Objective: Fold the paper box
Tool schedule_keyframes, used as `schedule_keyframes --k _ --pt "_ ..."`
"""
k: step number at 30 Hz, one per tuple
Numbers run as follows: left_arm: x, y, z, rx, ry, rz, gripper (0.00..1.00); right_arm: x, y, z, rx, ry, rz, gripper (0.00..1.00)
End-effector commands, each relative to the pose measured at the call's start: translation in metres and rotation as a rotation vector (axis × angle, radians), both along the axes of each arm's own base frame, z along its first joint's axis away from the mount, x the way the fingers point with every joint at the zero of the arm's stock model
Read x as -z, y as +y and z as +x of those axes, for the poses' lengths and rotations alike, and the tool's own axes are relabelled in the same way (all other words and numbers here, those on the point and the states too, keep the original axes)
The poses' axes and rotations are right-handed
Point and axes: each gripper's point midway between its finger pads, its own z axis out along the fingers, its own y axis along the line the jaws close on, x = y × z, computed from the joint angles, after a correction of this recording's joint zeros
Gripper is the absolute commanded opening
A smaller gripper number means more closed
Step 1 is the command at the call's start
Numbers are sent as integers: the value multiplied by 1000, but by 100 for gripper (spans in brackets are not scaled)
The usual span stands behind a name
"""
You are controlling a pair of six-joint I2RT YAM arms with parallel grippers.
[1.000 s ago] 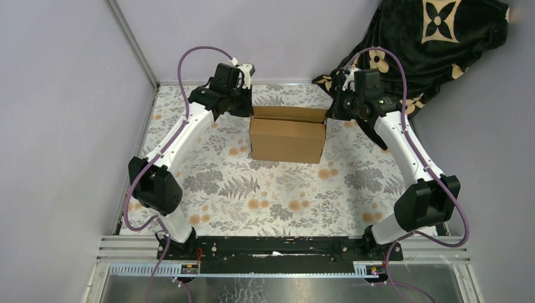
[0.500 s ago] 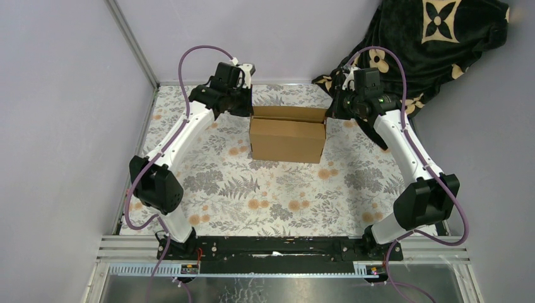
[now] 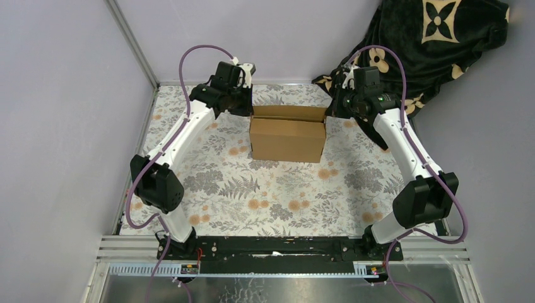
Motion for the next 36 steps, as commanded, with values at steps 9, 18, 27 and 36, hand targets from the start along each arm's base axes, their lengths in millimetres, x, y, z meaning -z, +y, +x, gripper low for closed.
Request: schedule_keyframes --k 9,18,27,36 --pt "-1 -44 -16 133 54 -104 12 -63 51 2 -157 -85 209 0" --pt "2 -43 -17 130 59 -99 12 -30 46 -4 -150 -41 181 0" --pt "-1 -44 -15 122 53 -101 12 -20 34 -11 -177 -52 88 0" --pt "-2 -47 -14 115 56 -102 12 -16 23 -15 -201 -85 -1 0"
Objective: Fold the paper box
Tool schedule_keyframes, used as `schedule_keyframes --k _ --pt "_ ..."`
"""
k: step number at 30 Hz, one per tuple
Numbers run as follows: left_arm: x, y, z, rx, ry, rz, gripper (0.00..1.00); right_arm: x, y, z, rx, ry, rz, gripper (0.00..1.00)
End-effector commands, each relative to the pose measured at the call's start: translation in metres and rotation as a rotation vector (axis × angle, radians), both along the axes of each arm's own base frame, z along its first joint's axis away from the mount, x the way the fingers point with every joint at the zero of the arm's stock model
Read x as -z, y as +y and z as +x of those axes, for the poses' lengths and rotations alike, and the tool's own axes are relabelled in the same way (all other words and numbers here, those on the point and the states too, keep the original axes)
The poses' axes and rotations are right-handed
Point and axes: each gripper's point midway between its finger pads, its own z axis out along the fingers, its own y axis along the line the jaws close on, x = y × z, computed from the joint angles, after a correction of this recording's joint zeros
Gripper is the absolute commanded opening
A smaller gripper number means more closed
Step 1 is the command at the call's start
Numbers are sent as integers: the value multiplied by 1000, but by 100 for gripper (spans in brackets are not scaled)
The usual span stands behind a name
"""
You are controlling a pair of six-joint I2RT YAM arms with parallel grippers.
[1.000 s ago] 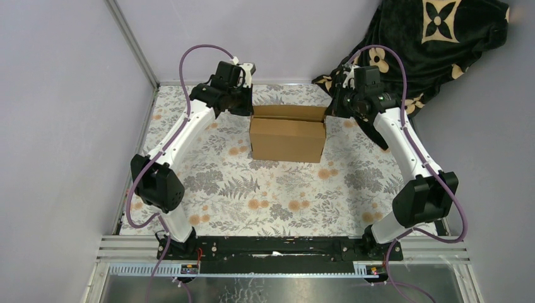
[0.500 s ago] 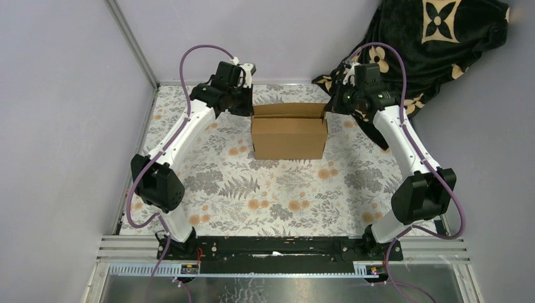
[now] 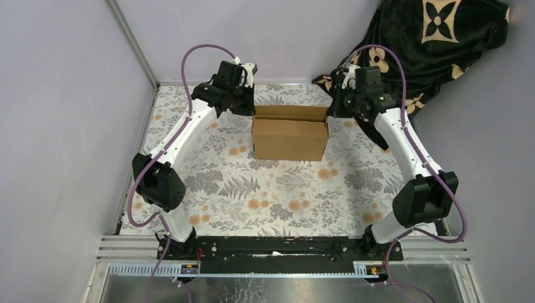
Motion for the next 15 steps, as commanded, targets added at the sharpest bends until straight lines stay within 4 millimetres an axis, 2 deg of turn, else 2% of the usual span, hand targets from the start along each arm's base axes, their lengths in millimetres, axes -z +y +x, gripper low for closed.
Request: schedule_keyframes --k 1,15 --pt "-2 -44 -15 116 45 -98 12 -19 27 -19 -145 -52 33 0" --pt "-1 -44 -12 103 50 -86 12 -18 14 -20 -177 -102 -69 0"
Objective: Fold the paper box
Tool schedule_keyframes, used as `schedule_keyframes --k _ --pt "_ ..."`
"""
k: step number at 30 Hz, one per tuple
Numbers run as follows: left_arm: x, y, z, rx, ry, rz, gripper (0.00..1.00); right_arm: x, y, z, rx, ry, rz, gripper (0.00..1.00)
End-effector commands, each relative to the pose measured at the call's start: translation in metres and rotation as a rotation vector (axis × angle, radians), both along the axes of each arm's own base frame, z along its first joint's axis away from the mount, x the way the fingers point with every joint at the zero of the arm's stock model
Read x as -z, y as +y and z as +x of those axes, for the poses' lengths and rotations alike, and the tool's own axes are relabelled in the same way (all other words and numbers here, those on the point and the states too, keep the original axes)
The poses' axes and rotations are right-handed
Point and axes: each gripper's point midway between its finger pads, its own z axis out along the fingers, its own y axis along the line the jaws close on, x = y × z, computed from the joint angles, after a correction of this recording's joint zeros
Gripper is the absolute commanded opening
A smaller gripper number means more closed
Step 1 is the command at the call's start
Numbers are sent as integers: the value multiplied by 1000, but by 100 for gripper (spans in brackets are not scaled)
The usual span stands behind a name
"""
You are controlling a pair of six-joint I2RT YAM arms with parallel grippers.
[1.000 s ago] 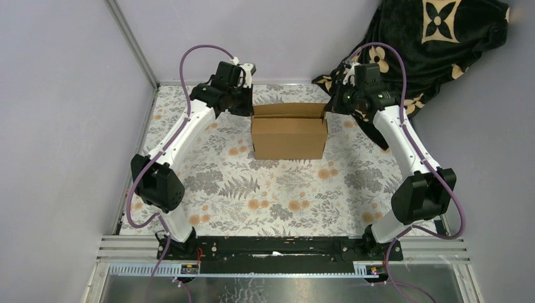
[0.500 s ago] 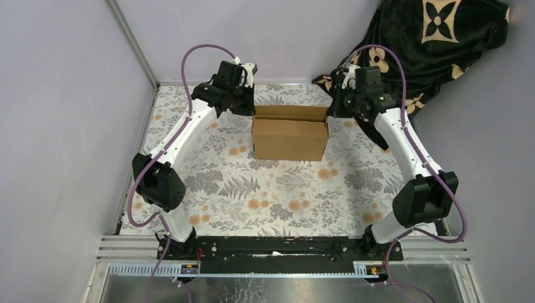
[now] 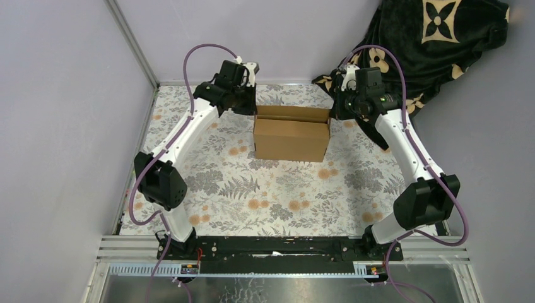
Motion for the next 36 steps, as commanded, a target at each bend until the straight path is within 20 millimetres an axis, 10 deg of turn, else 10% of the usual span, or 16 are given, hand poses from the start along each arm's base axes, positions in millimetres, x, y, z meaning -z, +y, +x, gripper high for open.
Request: schedule_keyframes --k 1,36 --pt "-2 -38 -14 102 44 -78 12 -19 23 -12 -111 -63 24 0" --pt "-2 -51 -20 110 69 -90 11 -6 17 -8 -127 -98 -25 0"
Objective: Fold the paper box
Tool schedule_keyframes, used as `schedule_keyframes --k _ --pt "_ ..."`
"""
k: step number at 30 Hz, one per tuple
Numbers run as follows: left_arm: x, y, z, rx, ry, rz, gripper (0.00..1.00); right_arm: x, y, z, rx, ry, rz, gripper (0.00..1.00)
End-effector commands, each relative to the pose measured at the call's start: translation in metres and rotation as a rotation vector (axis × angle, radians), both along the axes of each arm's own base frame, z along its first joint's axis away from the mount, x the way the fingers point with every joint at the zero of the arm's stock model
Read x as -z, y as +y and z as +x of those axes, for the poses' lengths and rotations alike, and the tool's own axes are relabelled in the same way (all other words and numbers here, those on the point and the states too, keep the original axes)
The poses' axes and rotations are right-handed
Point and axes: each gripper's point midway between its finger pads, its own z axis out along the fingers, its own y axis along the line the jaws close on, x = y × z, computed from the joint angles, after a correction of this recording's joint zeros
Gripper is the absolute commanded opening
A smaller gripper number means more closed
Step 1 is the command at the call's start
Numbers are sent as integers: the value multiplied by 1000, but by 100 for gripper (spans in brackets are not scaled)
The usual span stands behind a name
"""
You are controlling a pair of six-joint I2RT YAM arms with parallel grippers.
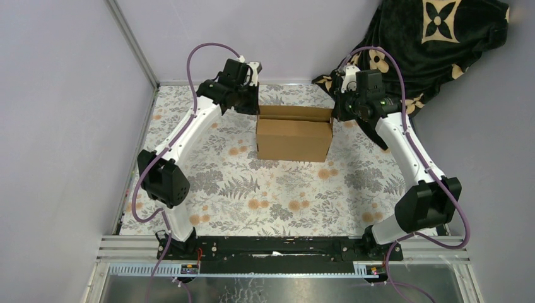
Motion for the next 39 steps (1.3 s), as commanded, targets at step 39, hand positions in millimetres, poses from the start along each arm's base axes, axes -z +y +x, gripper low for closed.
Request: schedule_keyframes --k 39 --pt "45 -56 -58 132 81 -74 9 12 9 -25 -28 -113 35 0"
